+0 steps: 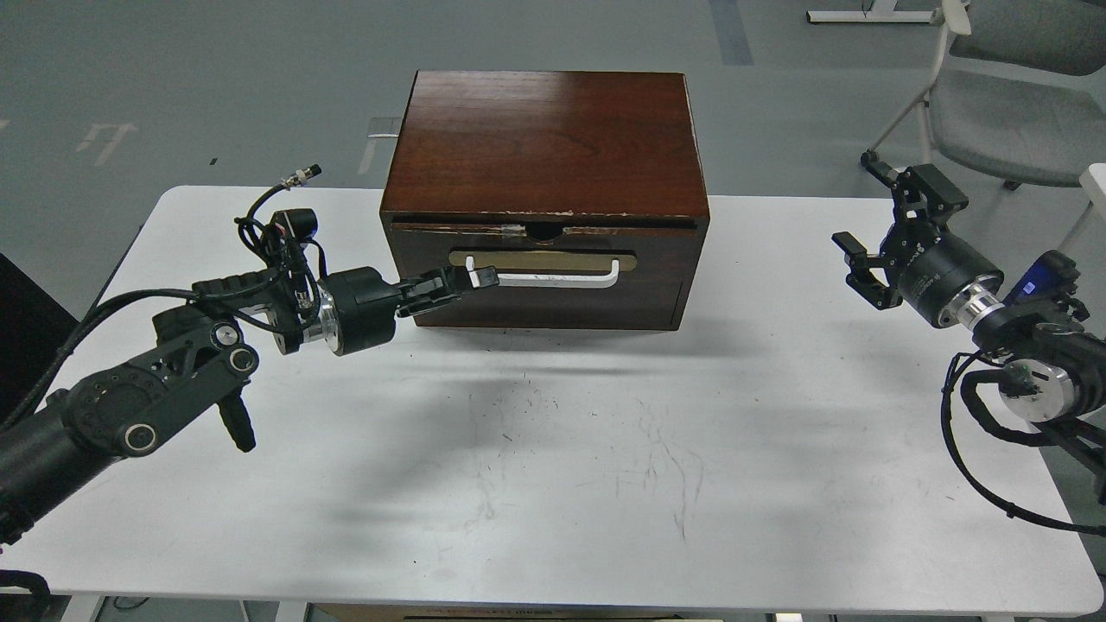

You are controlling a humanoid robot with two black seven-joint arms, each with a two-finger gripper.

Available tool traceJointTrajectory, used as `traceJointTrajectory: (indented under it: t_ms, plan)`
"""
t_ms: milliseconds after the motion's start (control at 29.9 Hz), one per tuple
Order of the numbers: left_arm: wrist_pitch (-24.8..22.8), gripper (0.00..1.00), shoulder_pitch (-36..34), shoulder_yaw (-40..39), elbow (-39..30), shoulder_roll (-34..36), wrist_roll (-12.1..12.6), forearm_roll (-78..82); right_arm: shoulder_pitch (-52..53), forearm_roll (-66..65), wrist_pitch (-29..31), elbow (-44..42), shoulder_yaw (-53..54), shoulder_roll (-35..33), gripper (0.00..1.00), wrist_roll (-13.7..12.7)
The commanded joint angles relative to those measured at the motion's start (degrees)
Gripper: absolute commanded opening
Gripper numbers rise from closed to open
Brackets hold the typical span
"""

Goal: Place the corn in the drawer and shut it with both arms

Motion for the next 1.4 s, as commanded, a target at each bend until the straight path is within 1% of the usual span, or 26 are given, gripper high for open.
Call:
traceJointTrajectory:
  t_ms: [0, 201, 301, 468, 535, 602, 669, 735, 769, 802, 836, 903, 936, 1036, 1103, 1203, 1304, 1370]
  plan:
    - [0.1, 0.00, 0.0, 0.0, 0.4, 0.0, 0.0, 0.0, 0.0, 0.0, 0.0, 0.0, 0.0, 0.0, 0.99, 0.0]
    - [0.2, 0.00, 0.0, -0.1, 1.1, -0.1, 0.0, 0.0, 0.0, 0.0, 0.0, 0.1, 0.1, 0.0, 0.99, 0.0]
    - [1.4, 0.00, -0.1, 0.0, 1.4, -0.1, 0.0, -0.1, 0.0, 0.0, 0.0, 0.1, 0.1, 0.0, 0.99, 0.0]
    - [0.4, 0.00, -0.7, 1.0, 0.4, 0.4, -0.2, -1.8, 0.0, 0.0, 0.0, 0.1, 0.1, -0.1, 0.99, 0.0]
    - [-0.4, 0.00, -0.7, 1.0, -0.5, 1.1, -0.3, -3.7, 0.0, 0.0, 0.0, 0.1, 0.1, -0.2, 0.99, 0.0]
    - [-2.4, 0.00, -0.6, 1.0, -3.9, 3.2, -0.4, -5.7, 0.0, 0.0, 0.0, 0.1, 0.1, -0.2, 0.99, 0.0]
    - [-3.8, 0.00, -0.5, 1.0, -5.7, 4.4, -0.7, -6.8, 0.0, 0.0, 0.0, 0.1, 0.1, -0.2, 0.99, 0.0]
    - [-3.9, 0.00, -0.5, 0.3, -8.1, 5.7, -0.9, -9.5, 0.0, 0.0, 0.0, 0.1, 0.1, -0.2, 0.99, 0.0]
    - [-3.9, 0.08, -0.5, -0.2, -9.3, 6.4, -1.0, -12.3, 0.1, 0.1, 0.0, 0.1, 0.2, -0.2, 0.99, 0.0]
    - [-3.9, 0.20, -0.5, -0.2, -9.7, 6.9, -1.1, -14.0, 0.1, 0.1, 0.0, 0.1, 0.3, -0.2, 0.99, 0.0]
    - [-3.9, 0.50, -0.5, -0.9, -10.0, 7.7, -1.0, -18.2, 0.1, 0.1, 0.1, 0.1, 0.8, -0.2, 0.99, 0.0]
    - [-3.9, 0.89, -0.5, -1.4, -10.0, 8.2, -1.0, -23.2, 0.1, 0.1, 0.1, 0.1, 1.4, -0.2, 0.99, 0.0]
    - [-3.9, 1.00, -0.5, -1.8, -10.0, 8.7, -1.0, -28.0, 0.0, 0.0, 0.1, 0.1, 2.0, -0.1, 0.99, 0.0]
    - [-3.9, 1.00, 0.2, -3.2, -9.8, 10.6, -1.3, -38.6, 0.0, 0.1, 0.0, 0.1, 3.2, 0.3, 0.99, 0.0]
    - [-3.9, 1.00, 0.4, -3.3, -9.2, 11.1, -1.6, -42.7, 0.0, 0.1, 0.0, 0.1, 3.4, 0.4, 0.99, 0.0]
    - [-3.9, 1.00, 3.2, -3.9, -8.2, 12.3, -1.6, -49.6, -0.1, 0.0, -0.1, -0.1, 3.6, 1.1, 0.99, 0.0]
    - [-3.9, 1.00, 5.6, -6.3, -6.2, 12.5, -1.6, -54.6, -0.1, 0.0, -0.1, -0.3, 3.6, 2.5, 0.99, 0.0]
    - [-3.9, 1.00, 8.5, -8.9, -4.5, 12.4, -1.1, -57.8, -0.1, 0.0, -0.1, -0.1, 3.6, 2.6, 1.00, 0.0]
